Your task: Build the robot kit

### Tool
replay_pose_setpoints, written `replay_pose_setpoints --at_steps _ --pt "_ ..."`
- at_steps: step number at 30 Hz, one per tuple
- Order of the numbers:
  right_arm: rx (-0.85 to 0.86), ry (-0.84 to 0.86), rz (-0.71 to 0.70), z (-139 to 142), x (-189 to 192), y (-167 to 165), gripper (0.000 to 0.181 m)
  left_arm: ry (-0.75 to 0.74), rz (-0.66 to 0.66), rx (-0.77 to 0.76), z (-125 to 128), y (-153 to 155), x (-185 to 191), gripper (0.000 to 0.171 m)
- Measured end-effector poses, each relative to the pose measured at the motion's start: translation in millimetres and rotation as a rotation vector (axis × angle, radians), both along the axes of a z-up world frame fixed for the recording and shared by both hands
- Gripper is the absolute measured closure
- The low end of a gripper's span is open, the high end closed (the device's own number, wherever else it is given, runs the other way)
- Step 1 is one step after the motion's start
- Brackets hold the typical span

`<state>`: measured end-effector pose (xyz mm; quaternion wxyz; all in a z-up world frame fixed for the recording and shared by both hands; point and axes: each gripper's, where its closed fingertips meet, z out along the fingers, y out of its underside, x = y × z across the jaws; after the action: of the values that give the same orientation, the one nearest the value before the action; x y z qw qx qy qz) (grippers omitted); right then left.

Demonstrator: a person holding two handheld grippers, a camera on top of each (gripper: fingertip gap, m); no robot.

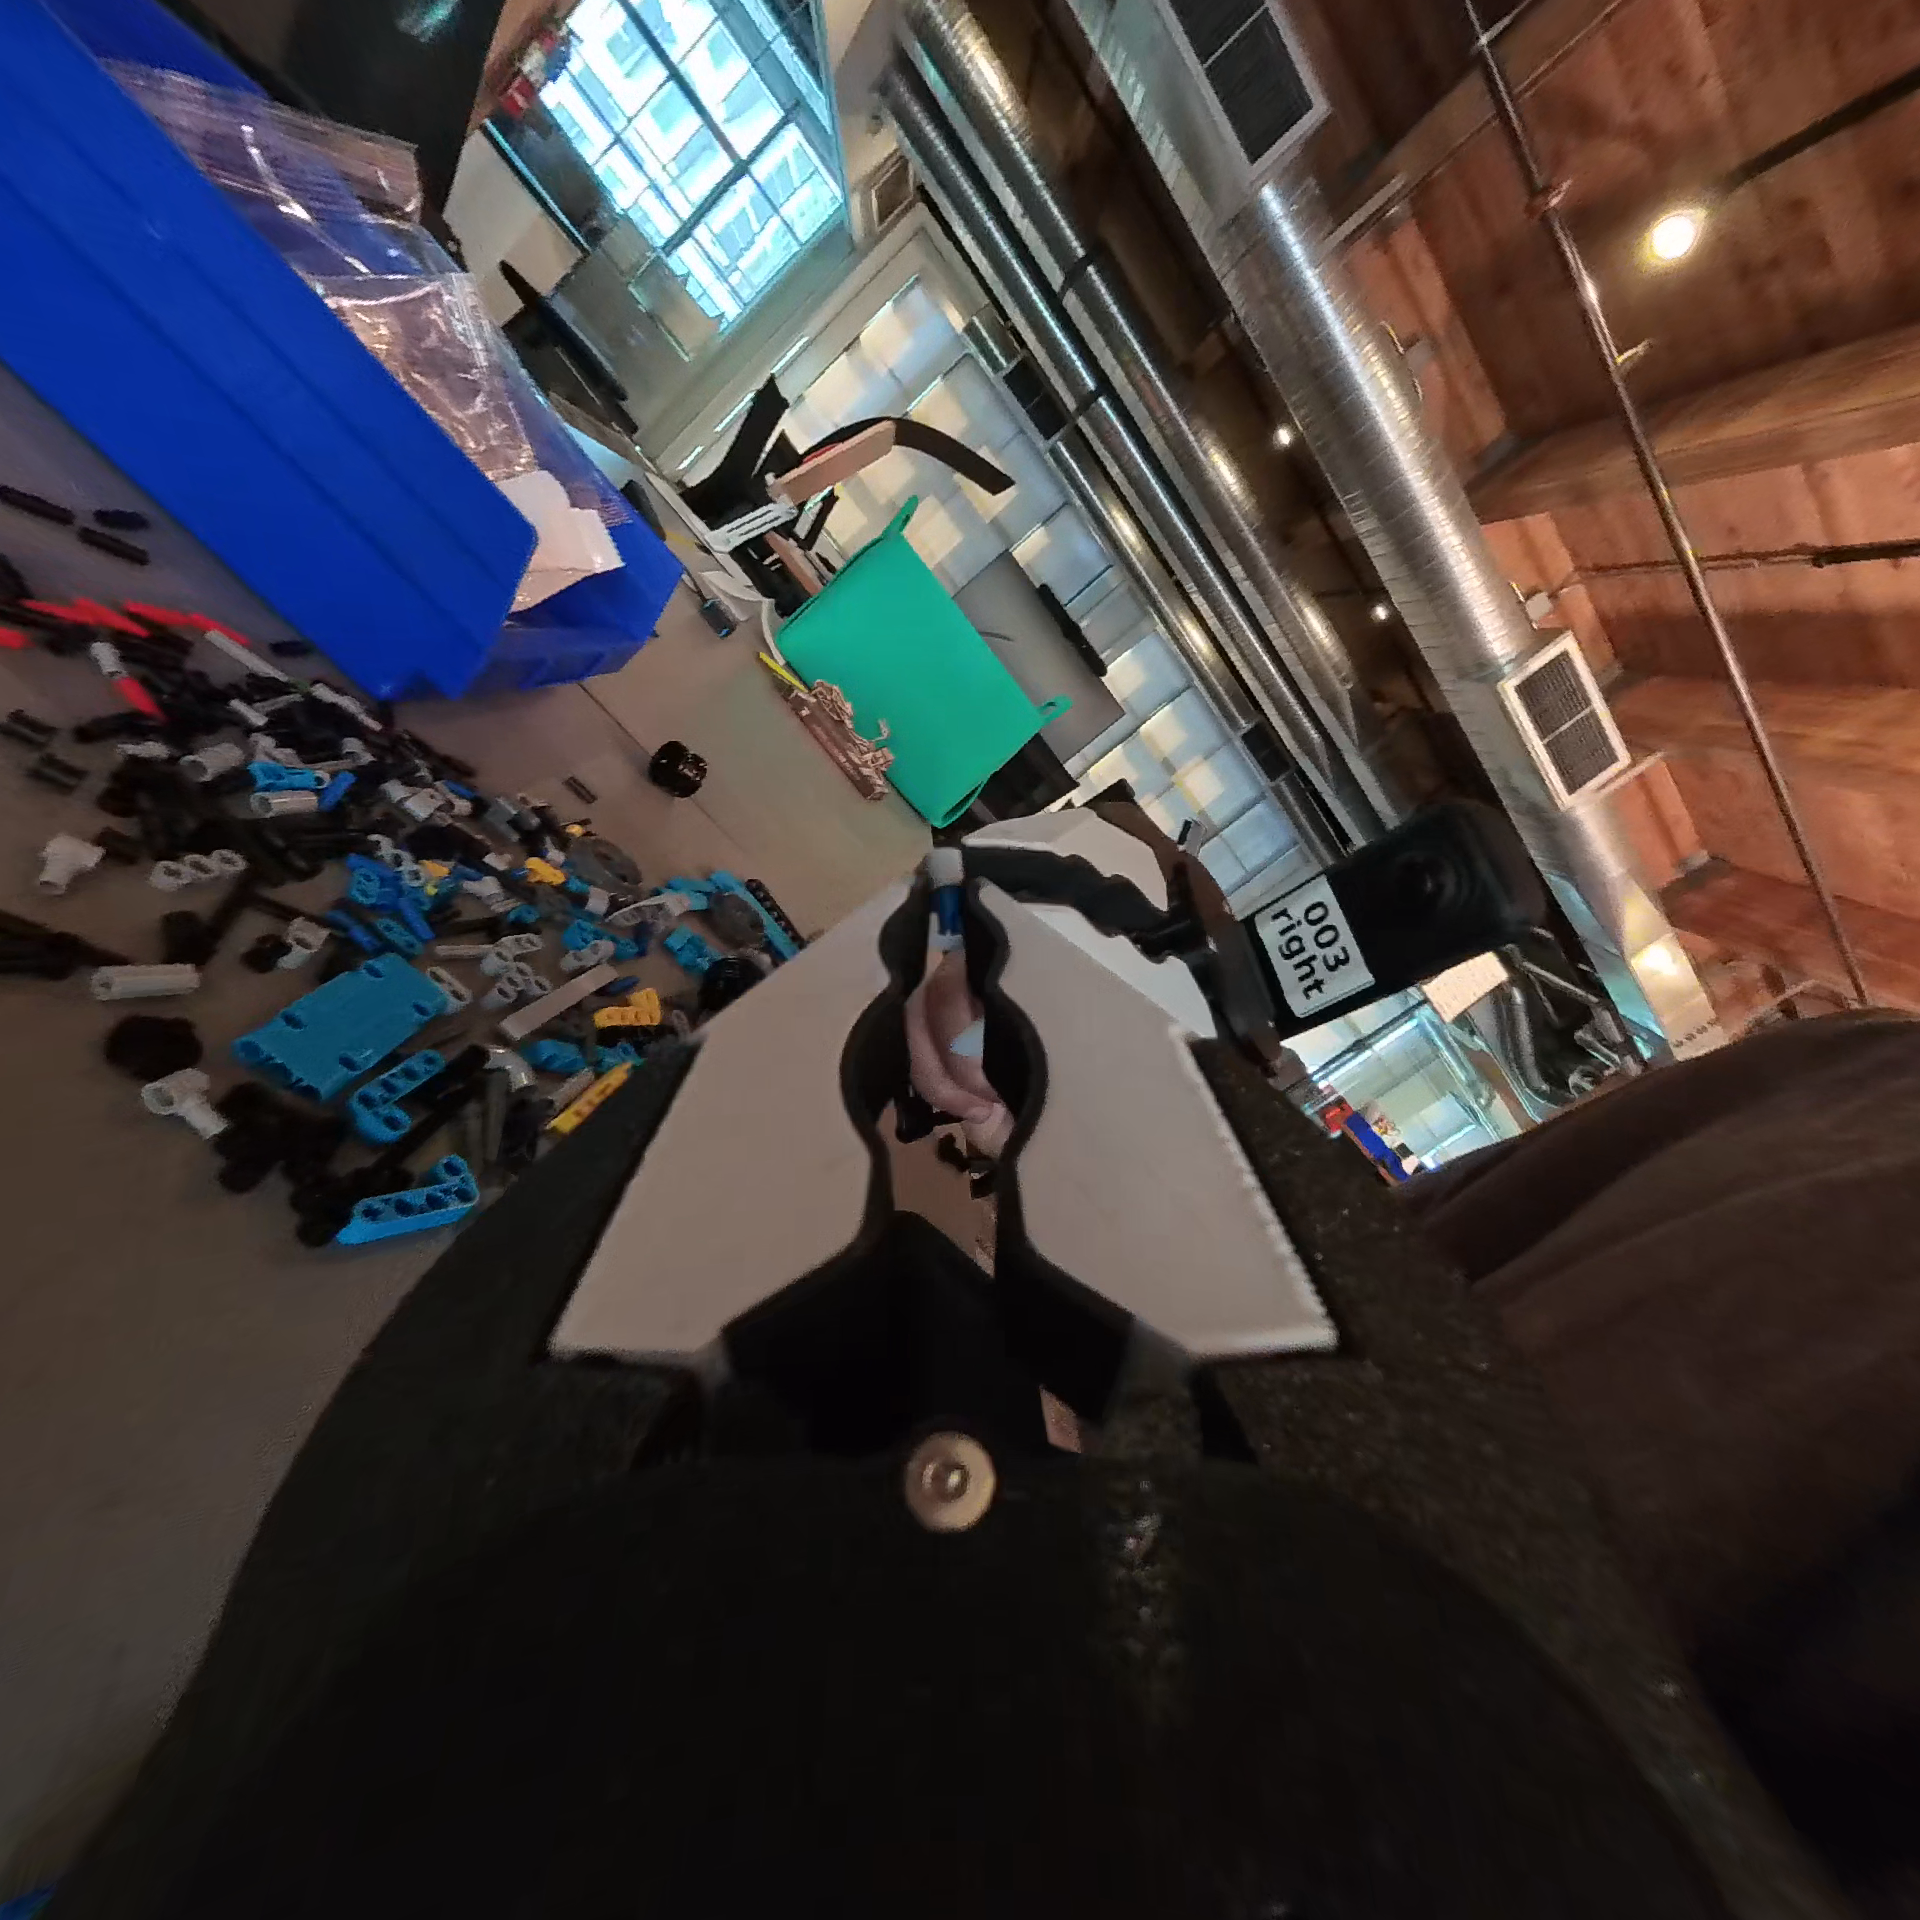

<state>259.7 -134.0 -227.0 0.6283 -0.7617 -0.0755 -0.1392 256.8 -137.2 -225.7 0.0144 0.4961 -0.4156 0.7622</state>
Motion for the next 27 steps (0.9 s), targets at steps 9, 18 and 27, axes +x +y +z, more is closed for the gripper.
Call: replay_pose_setpoints --at_steps 9,18,27 --pt "0.0 0.002 0.015 -0.6 -3.0 -2.1 0.173 0.007 -0.036 -0.029 -1.0 -1.7 -4.5 0.169" --pt "0.006 0.089 -0.024 -3.7 8.1 -6.0 0.174 -0.006 -0.032 0.082 -7.9 -4.5 -12.2 0.171" --pt "0.035 0.074 0.019 1.1 -7.7 -1.0 0.174 0.002 -0.083 -0.106 -3.5 -6.4 -11.8 0.164"
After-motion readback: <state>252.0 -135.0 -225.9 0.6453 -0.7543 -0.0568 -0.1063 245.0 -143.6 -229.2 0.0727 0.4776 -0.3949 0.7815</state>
